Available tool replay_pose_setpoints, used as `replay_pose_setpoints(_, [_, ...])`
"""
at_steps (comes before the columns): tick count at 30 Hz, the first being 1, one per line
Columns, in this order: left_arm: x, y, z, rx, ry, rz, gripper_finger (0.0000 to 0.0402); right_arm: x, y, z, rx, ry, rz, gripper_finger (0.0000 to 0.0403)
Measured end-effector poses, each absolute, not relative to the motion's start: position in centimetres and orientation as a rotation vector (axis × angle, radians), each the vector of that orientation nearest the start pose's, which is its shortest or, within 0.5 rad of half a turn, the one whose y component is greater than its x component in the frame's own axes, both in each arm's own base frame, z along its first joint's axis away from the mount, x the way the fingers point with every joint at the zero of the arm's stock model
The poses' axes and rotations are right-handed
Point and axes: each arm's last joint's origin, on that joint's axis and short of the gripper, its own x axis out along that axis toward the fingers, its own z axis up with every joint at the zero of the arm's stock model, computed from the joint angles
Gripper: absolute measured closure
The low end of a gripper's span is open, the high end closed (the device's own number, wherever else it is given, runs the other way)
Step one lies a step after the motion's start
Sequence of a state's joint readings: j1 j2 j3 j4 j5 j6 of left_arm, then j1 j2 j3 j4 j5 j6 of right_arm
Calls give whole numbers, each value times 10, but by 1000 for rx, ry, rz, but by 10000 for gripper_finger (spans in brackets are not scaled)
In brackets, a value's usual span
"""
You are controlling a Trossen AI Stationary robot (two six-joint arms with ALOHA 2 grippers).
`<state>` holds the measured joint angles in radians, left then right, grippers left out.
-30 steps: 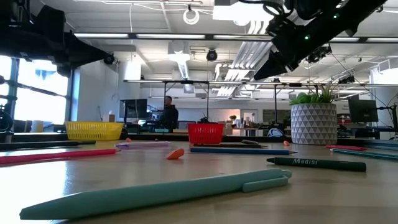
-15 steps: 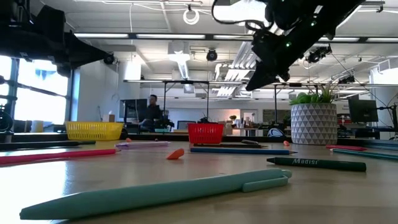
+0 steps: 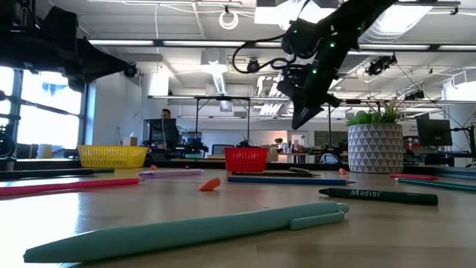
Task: Sort crayons/erasers/pens/pencils in bins
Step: Put the top black pen into the red bin
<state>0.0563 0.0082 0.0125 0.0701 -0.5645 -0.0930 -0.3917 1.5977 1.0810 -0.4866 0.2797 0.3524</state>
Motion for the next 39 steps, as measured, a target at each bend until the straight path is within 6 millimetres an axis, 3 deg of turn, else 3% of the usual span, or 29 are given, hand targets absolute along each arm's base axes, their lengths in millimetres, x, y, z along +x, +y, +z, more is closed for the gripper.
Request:
replay_pose_setpoints(9, [92,21,174,-109,-102,614,382,316,-148,223,442,939,-757,403])
replay_pose_setpoints(17, [92,21,174,-109,-102,613,382,299,-167,219,703,949,-814,403])
replay_pose_setpoints(27, [92,21,174,-109,-102,613,382,281,-180,201,676,970,-1018,398])
replay_pose_setpoints(31, [92,21,174,-109,-102,613,382,279,-180,185,741,940,-996,374])
replay_pose_setpoints(39, [92,21,174,-109,-102,613,382,281,-183,179,719,918,-1049,288])
